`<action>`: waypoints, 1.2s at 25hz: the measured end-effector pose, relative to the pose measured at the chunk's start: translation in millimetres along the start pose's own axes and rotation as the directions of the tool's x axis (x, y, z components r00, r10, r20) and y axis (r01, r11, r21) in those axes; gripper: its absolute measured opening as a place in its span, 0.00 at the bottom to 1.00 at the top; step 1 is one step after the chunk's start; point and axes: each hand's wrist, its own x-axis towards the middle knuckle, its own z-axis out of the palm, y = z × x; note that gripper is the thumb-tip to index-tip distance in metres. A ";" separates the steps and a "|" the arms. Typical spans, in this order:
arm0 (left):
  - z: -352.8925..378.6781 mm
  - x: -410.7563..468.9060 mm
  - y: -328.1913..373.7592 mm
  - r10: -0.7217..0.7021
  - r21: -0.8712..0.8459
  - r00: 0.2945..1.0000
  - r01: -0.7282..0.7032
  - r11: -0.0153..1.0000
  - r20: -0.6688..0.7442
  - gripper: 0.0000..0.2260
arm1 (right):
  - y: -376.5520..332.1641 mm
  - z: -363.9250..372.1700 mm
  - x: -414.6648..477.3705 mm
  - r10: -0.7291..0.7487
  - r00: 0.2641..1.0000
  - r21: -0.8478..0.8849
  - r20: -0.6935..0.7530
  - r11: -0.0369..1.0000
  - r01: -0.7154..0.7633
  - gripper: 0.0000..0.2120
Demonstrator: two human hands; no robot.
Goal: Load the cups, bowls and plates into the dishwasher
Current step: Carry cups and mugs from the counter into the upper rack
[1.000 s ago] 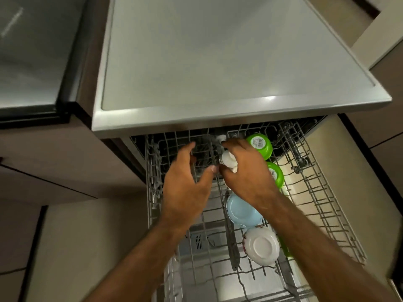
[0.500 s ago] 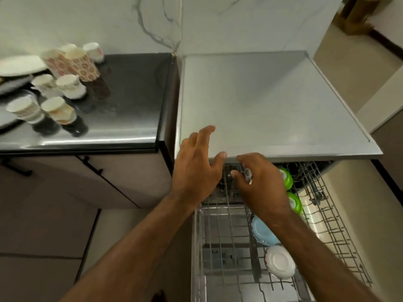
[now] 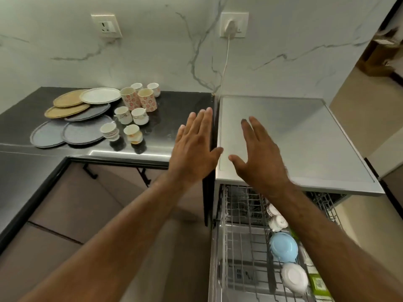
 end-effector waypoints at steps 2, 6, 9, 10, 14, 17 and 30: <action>-27.8 1.2 -18.1 0.000 0.009 1.000 0.000 1.000 -0.013 0.44 | -31.4 -8.5 12.7 -0.007 1.000 -0.011 0.001 1.000 0.007 0.45; -80.4 -6.0 -69.3 0.017 0.052 0.998 -0.014 0.999 -0.054 0.45 | -106.4 -7.5 26.9 -0.022 1.000 -0.017 0.001 1.000 0.022 0.45; -112.3 -15.2 -111.0 0.021 0.064 0.998 -0.017 0.998 -0.058 0.44 | -156.9 7.1 29.4 -0.047 0.999 -0.041 -0.013 0.998 0.046 0.46; -122.3 -19.4 -126.6 0.022 0.069 0.998 -0.018 0.997 -0.060 0.44 | -174.1 13.5 30.3 -0.046 0.999 -0.038 -0.004 0.998 0.046 0.46; -154.8 -31.0 -184.5 -0.013 0.085 0.998 0.019 0.996 -0.064 0.45 | -234.1 40.8 37.1 -0.039 0.998 -0.028 0.048 0.999 0.040 0.46; -177.8 -32.1 -211.6 -0.041 0.073 0.996 0.046 0.996 -0.075 0.44 | -264.0 52.8 45.3 -0.055 0.994 -0.055 0.089 0.997 0.060 0.46; -223.4 -32.0 -256.4 -0.132 0.117 0.986 0.143 0.983 -0.100 0.46 | -303.5 44.2 73.8 -0.187 0.981 0.010 0.049 0.982 0.187 0.46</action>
